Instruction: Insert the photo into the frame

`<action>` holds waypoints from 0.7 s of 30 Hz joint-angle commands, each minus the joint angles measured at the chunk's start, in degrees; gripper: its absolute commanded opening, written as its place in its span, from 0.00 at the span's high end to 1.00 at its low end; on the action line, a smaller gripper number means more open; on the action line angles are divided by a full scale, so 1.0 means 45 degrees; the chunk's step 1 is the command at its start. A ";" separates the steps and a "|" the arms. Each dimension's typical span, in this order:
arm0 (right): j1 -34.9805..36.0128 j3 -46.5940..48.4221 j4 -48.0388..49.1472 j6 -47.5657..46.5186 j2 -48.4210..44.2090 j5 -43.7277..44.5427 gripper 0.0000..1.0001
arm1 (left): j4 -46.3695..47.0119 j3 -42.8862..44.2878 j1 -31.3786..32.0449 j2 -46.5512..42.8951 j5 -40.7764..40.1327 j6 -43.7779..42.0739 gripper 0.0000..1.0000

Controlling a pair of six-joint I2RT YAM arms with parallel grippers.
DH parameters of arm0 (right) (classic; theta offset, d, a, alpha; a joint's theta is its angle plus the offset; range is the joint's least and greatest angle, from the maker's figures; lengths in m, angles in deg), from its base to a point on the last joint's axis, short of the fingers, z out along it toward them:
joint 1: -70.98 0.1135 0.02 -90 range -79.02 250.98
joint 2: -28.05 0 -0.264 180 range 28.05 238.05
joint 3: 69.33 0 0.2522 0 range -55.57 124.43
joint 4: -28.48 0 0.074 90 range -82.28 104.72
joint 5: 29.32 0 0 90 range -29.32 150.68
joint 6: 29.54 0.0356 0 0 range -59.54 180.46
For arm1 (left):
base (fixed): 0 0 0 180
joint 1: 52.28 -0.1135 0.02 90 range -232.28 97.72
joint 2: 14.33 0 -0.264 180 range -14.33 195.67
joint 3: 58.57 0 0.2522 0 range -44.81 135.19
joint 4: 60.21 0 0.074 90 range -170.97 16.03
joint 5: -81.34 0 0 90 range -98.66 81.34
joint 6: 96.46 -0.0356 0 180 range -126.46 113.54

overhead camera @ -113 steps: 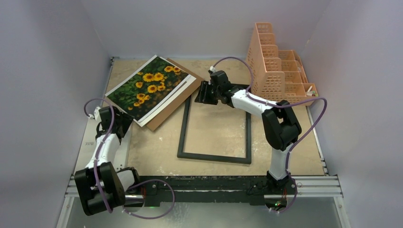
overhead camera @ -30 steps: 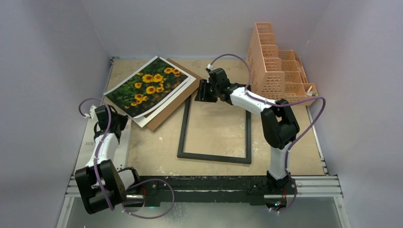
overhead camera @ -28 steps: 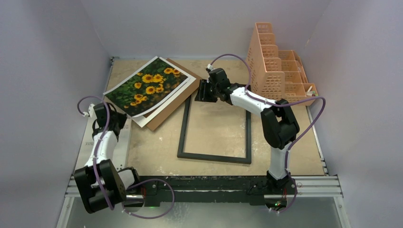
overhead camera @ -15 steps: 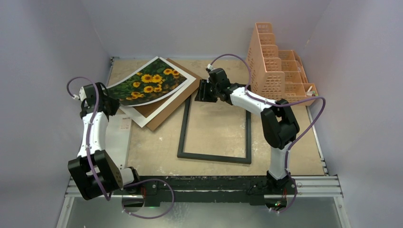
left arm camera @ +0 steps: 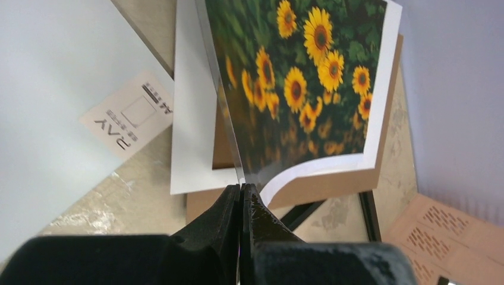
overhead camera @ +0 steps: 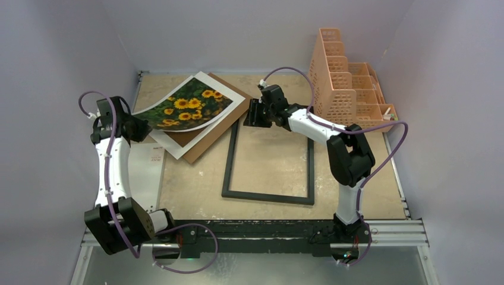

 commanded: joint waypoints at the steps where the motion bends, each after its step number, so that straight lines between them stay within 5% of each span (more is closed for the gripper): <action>1: -0.0042 0.0792 -0.0194 0.0419 -0.0727 0.0028 0.49 | -0.0387 0.0214 -0.0086 -0.0574 0.1917 0.0763 1.00; 21: -0.0413 0.2973 -0.1509 0.2753 -0.0254 -0.1176 0.37 | 0.2486 -0.0528 -0.0091 -0.2061 0.6275 0.5085 1.00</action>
